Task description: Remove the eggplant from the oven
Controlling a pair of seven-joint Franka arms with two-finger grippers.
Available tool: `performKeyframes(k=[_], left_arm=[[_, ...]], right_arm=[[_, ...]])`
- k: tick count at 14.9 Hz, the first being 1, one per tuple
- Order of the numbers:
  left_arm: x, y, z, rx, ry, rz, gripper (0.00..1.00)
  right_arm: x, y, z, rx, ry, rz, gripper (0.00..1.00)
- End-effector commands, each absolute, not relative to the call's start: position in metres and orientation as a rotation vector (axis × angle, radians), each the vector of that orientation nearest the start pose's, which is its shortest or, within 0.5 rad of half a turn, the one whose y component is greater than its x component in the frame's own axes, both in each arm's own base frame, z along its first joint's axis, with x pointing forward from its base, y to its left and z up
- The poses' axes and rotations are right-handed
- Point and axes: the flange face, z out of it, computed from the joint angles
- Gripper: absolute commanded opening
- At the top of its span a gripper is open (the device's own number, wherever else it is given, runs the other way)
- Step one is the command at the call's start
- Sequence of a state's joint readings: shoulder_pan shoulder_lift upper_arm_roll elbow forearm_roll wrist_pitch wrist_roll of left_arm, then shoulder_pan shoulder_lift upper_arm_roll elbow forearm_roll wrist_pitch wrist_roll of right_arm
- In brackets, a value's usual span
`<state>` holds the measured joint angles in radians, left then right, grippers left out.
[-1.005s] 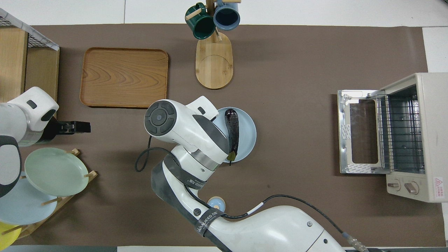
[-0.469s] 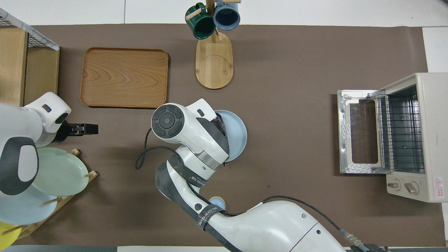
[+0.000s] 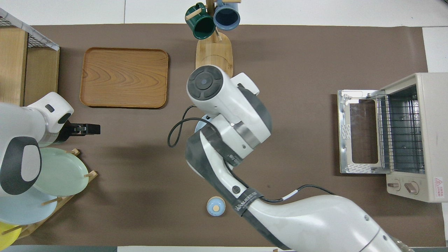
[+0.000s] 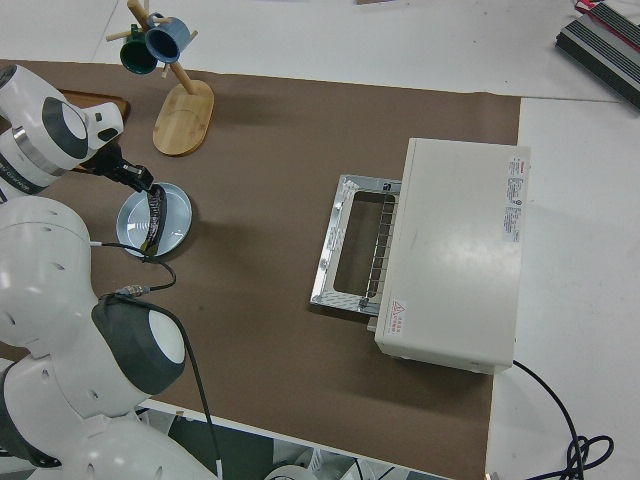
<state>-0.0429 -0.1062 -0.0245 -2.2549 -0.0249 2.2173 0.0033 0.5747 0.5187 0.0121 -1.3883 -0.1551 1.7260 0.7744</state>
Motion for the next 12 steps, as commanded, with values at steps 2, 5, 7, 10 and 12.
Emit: performKeyframes(k=[2, 5, 7, 10, 12], left_arm=[[0.507, -0.096, 0.417, -3.171, 0.214, -0.148, 1.00], [0.497, -0.160, 0.417, -3.223, 0.097, -0.155, 1.00], [0.491, -0.217, 0.409, -3.249, 0.023, -0.194, 1.00], [0.490, -0.300, 0.390, -3.286, -0.164, -0.211, 1.00], [0.495, -0.334, 0.382, -3.296, -0.227, -0.204, 1.00]], right_arm=[[0.566, 0.241, 0.376, -3.423, 0.197, 0.208, 0.00], [0.562, 0.168, 0.348, -3.419, 0.117, 0.243, 0.00], [0.558, 0.136, 0.332, -3.472, -0.002, 0.227, 0.00], [0.548, 0.115, 0.307, -3.500, -0.030, 0.241, 0.00], [0.544, 0.107, 0.297, -3.517, -0.057, 0.241, 0.00]])
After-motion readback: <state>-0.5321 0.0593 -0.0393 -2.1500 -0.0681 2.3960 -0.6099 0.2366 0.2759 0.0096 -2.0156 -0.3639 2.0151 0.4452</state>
